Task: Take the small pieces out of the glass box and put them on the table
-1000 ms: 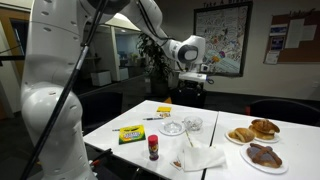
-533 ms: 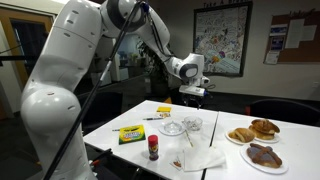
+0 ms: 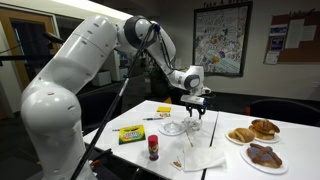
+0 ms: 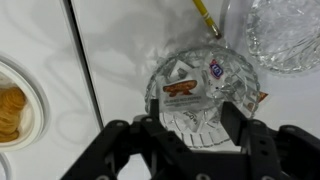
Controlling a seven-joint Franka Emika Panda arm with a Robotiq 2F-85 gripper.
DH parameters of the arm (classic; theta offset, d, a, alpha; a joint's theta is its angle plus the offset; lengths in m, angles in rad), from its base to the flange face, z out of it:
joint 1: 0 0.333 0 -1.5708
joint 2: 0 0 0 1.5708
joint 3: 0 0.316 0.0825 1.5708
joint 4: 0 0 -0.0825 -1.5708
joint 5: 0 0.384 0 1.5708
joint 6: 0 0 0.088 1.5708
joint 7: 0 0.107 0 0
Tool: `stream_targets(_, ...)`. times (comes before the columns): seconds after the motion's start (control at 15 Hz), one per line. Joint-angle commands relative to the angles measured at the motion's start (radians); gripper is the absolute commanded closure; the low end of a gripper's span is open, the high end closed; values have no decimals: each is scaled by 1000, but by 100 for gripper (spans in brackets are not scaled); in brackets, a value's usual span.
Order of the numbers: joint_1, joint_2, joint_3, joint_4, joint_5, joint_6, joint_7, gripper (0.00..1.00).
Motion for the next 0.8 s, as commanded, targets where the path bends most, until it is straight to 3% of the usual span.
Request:
stream_targets(0.0, -15, 73, 13, 86, -48, -32, 53, 38)
stream_targets(0.13, -12, 97, 15, 106, -61, -36, 69, 44)
stream_targets(0.33, -5, 122, 28, 124, -67, -45, 76, 43)
stream_targets(0.67, 10, 147, 51, 134, -73, -54, 74, 30)
stream_targets(0.73, 16, 149, 50, 134, -79, -54, 79, 41)
